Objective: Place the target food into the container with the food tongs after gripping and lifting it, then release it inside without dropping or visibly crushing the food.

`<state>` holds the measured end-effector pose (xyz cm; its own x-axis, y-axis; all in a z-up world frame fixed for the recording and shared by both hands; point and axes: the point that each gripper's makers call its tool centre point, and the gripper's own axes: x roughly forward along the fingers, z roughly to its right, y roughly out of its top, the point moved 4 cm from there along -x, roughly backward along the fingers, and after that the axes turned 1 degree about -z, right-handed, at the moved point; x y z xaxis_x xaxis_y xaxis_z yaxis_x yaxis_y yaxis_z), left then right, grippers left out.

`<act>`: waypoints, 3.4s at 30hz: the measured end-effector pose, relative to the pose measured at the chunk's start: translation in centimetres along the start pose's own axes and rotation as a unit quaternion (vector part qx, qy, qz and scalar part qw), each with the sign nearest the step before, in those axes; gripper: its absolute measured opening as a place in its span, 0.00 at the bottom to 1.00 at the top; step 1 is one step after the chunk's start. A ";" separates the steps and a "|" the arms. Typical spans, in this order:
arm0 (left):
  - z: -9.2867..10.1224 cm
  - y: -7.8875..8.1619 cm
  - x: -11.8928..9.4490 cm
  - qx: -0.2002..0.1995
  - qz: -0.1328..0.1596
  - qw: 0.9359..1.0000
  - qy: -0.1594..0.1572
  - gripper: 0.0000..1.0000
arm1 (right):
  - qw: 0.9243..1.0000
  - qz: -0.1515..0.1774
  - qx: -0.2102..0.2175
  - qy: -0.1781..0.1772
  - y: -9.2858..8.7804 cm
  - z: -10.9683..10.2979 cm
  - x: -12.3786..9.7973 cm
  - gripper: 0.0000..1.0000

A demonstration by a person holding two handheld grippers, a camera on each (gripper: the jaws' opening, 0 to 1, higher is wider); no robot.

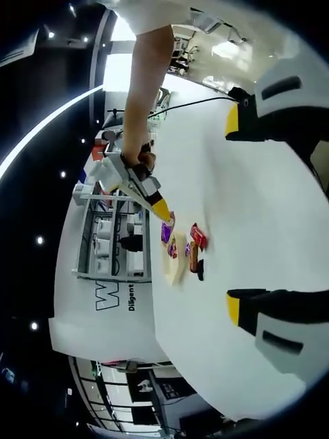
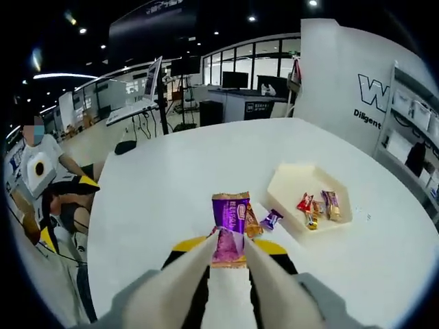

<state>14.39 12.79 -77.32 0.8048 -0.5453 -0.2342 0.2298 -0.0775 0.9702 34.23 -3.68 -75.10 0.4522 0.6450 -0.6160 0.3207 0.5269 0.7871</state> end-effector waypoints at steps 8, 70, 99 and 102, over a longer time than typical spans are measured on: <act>-0.6 -0.1 0.4 -0.003 -0.003 1.000 0.001 0.87 | 1.000 0.000 0.005 -0.001 1.2 1.3 0.3 0.15; -3.7 -0.9 4.2 -0.003 -0.026 1.000 0.007 0.90 | 0.993 -0.023 0.087 -0.081 -0.9 12.9 7.3 0.16; -4.4 -0.9 4.2 -0.001 -0.028 0.999 0.020 0.93 | 0.990 -0.028 0.091 -0.105 -1.0 14.4 9.1 0.16; -4.6 -0.9 4.1 -0.004 -0.028 0.999 0.022 0.93 | 0.990 -0.033 0.095 -0.102 -1.3 14.4 9.5 0.16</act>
<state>19.99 14.47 -79.48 0.8142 -0.5026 -0.2906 0.2786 -0.1008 0.9551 50.06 -6.22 -81.50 0.5778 0.4766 -0.6626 0.4973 0.4381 0.7488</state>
